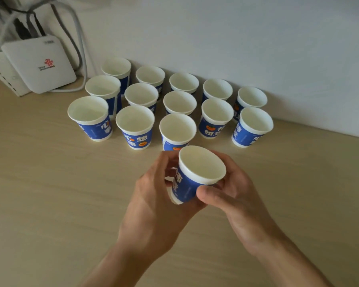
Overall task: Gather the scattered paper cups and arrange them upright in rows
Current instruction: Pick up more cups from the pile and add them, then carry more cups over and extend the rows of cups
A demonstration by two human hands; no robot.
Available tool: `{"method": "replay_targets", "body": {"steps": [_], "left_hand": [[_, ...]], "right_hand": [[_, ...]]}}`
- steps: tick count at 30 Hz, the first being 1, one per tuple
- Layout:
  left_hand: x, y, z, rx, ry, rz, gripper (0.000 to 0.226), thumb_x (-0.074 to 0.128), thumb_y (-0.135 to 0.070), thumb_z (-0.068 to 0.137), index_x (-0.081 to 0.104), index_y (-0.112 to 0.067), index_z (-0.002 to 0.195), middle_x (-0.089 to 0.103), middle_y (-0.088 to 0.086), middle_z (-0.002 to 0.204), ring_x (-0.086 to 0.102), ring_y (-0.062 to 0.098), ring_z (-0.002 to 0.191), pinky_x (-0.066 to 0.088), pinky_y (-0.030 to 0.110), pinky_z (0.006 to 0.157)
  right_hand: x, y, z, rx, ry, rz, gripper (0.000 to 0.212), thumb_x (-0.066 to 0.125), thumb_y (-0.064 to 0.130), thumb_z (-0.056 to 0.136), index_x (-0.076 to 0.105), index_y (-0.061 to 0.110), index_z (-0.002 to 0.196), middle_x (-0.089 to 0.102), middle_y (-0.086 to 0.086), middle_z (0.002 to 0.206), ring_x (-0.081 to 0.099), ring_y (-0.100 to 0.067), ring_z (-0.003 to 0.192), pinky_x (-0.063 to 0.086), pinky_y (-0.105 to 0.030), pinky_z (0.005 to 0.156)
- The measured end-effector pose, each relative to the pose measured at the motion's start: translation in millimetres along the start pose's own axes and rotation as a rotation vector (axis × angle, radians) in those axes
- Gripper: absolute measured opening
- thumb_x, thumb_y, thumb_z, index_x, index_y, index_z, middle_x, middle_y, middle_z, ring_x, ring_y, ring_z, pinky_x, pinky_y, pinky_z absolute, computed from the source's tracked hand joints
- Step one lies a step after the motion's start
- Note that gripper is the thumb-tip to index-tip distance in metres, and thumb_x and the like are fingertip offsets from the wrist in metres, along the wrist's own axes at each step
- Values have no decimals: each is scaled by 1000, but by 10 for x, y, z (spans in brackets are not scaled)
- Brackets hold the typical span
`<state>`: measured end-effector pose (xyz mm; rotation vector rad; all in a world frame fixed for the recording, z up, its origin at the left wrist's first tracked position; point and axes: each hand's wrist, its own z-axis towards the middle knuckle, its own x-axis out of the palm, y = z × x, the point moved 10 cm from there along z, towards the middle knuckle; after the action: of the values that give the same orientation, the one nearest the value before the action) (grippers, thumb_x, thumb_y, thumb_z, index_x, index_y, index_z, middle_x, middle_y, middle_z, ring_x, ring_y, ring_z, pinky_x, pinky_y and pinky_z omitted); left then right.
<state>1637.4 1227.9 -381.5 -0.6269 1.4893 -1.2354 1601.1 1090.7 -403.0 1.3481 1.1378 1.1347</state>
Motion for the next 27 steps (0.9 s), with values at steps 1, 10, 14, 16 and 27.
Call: {"method": "replay_targets", "body": {"steps": [1, 10, 14, 16, 27], "left_hand": [[55, -32, 26, 10, 9, 11, 61, 92, -30, 64, 61, -32, 116, 70, -27, 106, 66, -6, 98, 50, 8, 77], [151, 117, -78, -50, -13, 142, 70, 85, -45, 63, 49, -47, 123, 59, -34, 119, 54, -9, 114, 46, 15, 91], [108, 204, -166, -88, -26, 117, 63, 85, -45, 62, 53, -48, 116, 61, -37, 115, 57, -8, 112, 49, 21, 90], [73, 236, -172, -100, -33, 104, 61, 89, -44, 62, 56, -47, 114, 63, -36, 113, 59, -7, 111, 51, 24, 88], [-86, 236, -141, -106, -55, 48, 61, 72, -62, 53, 59, -44, 110, 67, -31, 112, 64, -2, 108, 54, 30, 86]], "right_hand": [[-53, 11, 11, -2, -27, -15, 69, 80, 30, 63, 62, 19, 128, 73, -4, 122, 67, -24, 117, 53, -47, 101], [-576, 28, 154, -85, -443, -178, 60, 86, 31, 57, 61, 35, 111, 72, 7, 108, 71, -18, 97, 60, -45, 87], [-601, -13, 261, -104, -497, -237, 62, 88, 16, 64, 57, 38, 112, 70, 13, 106, 69, -14, 87, 60, -38, 82], [-600, -52, 314, -95, -499, -256, 64, 88, 10, 67, 56, 35, 115, 69, 13, 106, 68, -15, 89, 60, -36, 81], [-571, -165, 398, -94, -524, -271, 62, 87, 2, 68, 58, 26, 117, 70, 17, 105, 69, -6, 94, 57, -23, 80]]}}
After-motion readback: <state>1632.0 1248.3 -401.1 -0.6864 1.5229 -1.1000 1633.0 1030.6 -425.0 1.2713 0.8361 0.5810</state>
